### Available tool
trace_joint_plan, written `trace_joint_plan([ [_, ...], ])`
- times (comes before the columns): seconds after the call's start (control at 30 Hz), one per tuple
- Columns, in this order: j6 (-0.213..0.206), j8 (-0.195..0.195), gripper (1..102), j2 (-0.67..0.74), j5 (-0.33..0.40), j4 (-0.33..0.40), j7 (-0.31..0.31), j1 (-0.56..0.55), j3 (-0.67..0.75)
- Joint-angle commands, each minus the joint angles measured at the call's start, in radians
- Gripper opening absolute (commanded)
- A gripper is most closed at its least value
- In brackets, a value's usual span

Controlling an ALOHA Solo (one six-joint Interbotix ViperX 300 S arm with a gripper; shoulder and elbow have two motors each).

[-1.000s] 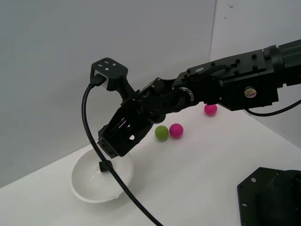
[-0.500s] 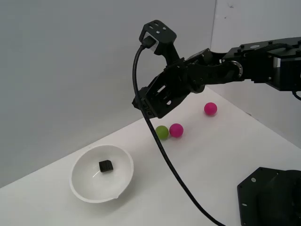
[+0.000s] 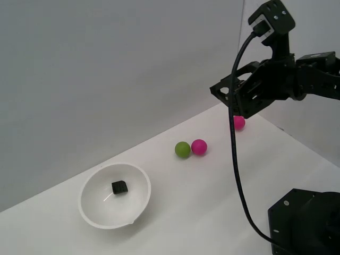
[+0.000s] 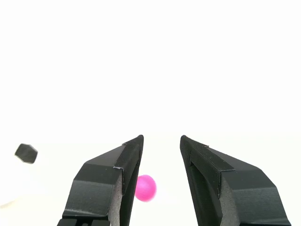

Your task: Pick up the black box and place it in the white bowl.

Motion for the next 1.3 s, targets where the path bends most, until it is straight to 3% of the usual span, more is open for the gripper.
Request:
trace_joint_plan([
  [0.0,-0.005,0.018,43,0.064,0.014,0.020,0.020,0.026,0.064],
  [0.13,-0.005,0.031,41,0.135,0.035,0.040,0.063,0.083,0.137],
  [0.27,-0.005,0.031,18,0.229,0.063,0.067,0.072,0.120,0.232],
  [0.43,-0.005,0.031,12,0.345,0.110,0.115,0.092,0.152,0.347],
  [0.57,-0.005,0.029,11,0.446,0.147,0.152,0.112,0.156,0.449],
  [0.8,-0.005,0.031,11,0.555,0.152,0.158,0.201,0.169,0.561],
  [1.03,-0.005,0.031,11,0.661,0.161,0.167,0.219,0.170,0.666],
  [1.27,-0.005,0.029,11,0.673,0.161,0.169,0.222,0.169,0.680],
])
